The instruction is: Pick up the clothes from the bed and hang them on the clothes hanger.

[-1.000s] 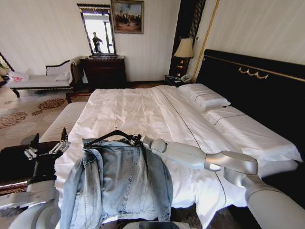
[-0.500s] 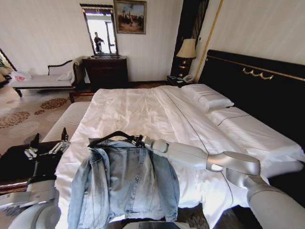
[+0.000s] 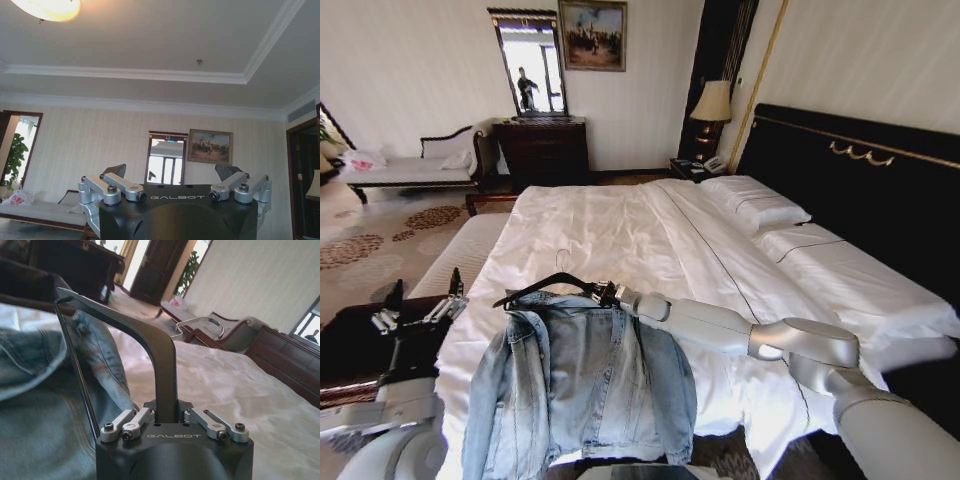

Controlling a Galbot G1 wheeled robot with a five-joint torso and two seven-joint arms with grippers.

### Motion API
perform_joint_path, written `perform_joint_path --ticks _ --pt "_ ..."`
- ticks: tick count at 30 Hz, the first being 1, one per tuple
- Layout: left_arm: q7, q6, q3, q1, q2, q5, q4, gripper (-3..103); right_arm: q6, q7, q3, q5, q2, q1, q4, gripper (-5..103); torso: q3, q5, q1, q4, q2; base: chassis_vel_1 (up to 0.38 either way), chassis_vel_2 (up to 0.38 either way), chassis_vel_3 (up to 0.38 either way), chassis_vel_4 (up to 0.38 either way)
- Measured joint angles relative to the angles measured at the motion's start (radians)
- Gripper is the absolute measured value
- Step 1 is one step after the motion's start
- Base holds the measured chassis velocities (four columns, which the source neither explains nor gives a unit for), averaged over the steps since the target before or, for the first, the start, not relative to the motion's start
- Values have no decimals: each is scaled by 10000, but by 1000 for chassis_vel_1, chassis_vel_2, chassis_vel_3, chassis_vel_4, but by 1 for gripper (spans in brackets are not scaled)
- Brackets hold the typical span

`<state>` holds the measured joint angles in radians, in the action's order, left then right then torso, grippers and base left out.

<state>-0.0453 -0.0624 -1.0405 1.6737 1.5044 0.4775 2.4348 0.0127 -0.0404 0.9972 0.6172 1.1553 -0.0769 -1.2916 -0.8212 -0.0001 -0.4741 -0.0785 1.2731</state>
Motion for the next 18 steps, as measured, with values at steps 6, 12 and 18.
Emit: perform_joint_path --ticks 6,12,18 --pt "-1 -18 -96 14 6 47 6 100 -788 -393 -58 -488 -583 162 -143 20 -1 2 -1 -4 2 0 0 0 0" --pt "1 -53 -205 22 -3 137 -9 100 -1103 -402 -58 -745 -1550 390 -653 20 -1 2 0 -4 2 0 0 0 0" --pt "1 -54 -99 -15 25 120 -6 100 -1124 -181 -144 -986 -2061 448 -1028 20 -1 2 0 -3 2 0 0 0 0"
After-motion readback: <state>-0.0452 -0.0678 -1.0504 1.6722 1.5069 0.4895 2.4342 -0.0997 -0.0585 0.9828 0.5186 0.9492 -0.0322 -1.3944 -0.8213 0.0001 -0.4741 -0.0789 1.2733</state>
